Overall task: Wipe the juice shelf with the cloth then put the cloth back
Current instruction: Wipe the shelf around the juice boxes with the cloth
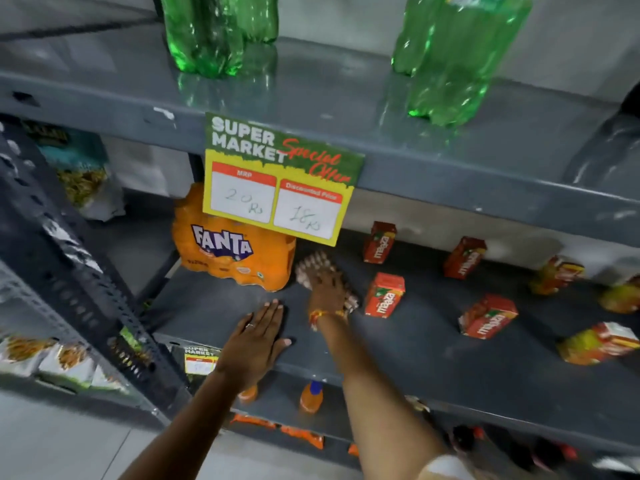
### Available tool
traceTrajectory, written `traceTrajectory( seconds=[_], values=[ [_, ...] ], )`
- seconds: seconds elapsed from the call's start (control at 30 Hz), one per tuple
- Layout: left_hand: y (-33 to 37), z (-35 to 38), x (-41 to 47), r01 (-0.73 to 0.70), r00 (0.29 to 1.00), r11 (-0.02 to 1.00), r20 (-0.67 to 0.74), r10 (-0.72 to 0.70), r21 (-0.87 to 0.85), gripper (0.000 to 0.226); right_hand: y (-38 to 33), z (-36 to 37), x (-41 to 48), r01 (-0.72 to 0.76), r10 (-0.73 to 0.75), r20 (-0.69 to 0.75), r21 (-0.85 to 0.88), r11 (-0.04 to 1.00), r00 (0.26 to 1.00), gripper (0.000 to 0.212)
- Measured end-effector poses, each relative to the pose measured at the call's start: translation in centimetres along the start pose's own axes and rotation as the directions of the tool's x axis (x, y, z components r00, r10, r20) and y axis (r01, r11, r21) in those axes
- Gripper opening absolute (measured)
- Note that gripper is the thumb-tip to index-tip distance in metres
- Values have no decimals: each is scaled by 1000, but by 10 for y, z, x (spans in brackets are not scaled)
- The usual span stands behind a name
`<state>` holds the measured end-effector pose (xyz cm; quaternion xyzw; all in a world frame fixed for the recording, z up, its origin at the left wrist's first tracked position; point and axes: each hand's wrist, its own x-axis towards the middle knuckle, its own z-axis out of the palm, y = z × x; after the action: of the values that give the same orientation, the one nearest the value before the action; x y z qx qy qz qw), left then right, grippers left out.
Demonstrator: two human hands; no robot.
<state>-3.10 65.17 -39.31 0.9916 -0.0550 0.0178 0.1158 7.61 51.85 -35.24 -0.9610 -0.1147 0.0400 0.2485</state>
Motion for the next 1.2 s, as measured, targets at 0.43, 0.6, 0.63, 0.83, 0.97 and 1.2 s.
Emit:
traceTrajectory(
  seconds=[0.43,0.6,0.63,0.83,0.97,1.2],
  values=[
    [-27,-20,-16,74,993,975,-74,-91,-207,84,15,-16,-118,477,-510,224,189,858,830,63],
    [-63,-18,-31,117,989,987,-81,-126,-109,99,5,0,-68,339,-346,96,85,937,933,66],
    [-67,-19,-32,126,987,983,-80,-137,-132,100,-2,10,-65,359,-363,95,54,932,927,67],
    [-68,-27,-37,145,954,861,-161,-252,-488,79,-56,31,-73,599,-620,264,164,784,739,57],
    [-72,-34,-42,201,913,805,-191,-360,-559,57,-75,40,-43,578,-590,227,123,807,775,61],
    [-78,-42,-46,208,896,797,-217,-388,-566,43,-80,53,-29,610,-581,344,30,792,738,68]
  ],
)
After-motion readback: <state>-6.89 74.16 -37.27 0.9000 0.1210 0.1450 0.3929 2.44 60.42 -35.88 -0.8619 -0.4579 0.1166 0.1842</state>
